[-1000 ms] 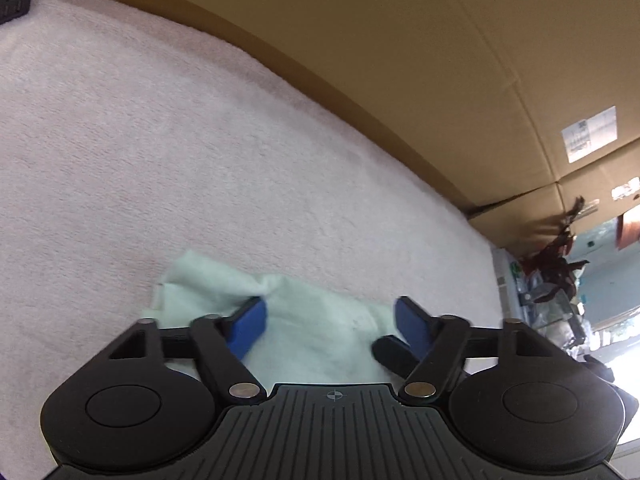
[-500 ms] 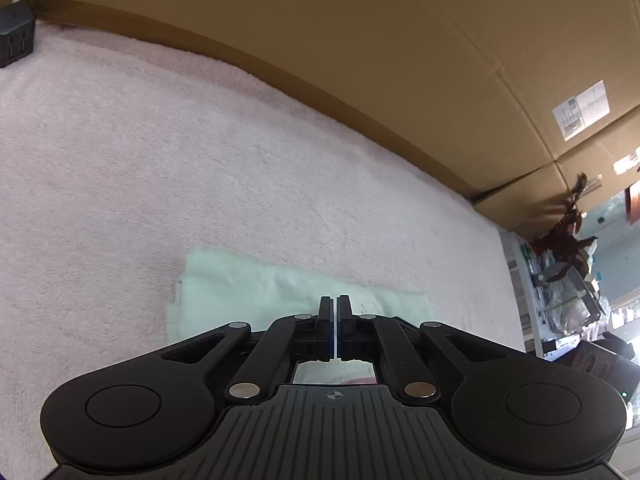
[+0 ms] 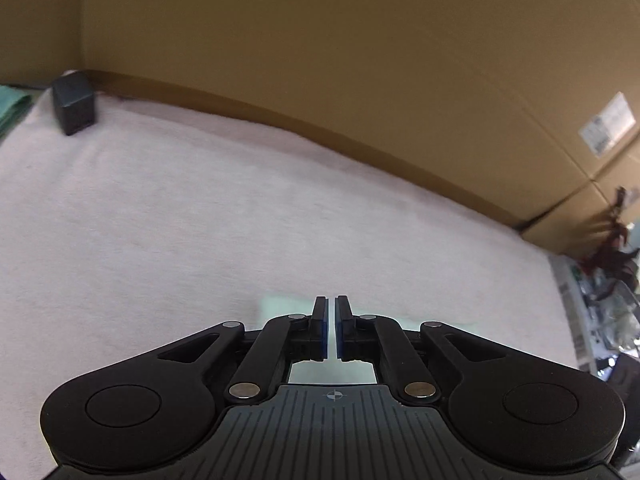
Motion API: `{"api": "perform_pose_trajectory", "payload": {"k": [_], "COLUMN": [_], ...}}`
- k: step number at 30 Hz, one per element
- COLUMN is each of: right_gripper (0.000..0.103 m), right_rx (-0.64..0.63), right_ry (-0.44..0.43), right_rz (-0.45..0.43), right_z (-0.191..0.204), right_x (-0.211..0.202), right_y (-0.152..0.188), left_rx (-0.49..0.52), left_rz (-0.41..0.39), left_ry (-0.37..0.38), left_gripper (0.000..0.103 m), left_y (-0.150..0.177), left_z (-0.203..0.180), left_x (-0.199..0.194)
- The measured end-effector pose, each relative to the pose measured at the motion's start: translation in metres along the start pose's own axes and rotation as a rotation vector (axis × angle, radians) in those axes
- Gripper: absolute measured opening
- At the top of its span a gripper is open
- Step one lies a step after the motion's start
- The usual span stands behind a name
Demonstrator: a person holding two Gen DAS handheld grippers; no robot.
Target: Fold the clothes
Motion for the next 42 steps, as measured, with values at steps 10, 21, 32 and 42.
{"api": "perform_pose_trajectory", "payload": {"k": [10,21,32,42], "right_gripper": [0.000,0.000,0.000,0.009], "right_rx": [0.037,0.045,0.025,0.119], "right_ry": [-0.020,-0.020,-0.013,-0.086], "right_rz": [-0.005,-0.013,-0.010,-0.057], "right_z": [-0.005,-0.006,-0.001,-0.001], "right_x": [0.000,0.000,0.003,-0.029], "right_y": [-0.001,-0.001,-0.001,-0.006], "left_rx": [0.022,-0.047,-0.150,-0.040], "left_rz": [0.062,0.105,-0.027,-0.026], "left_ry": [-0.092,0.068,0.034,0.042], "left_gripper": [0.000,0.035,0.028,0.086], "left_y": [0.030,0.055,0.085,0.100], "left_z": [0.031,-0.004,0.045,0.018], "left_x": [0.028,0.015,-0.052,-0.027]}}
Point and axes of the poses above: each gripper's, at about its wrist camera, not at the fingertips, and x roughly the way its jaws point, z to its left, y to its underside, the point moved 7 cm from there along x, roughly the way its jaws point, and after that the axes turned 5 degrees about x, right-handed, at the moved point
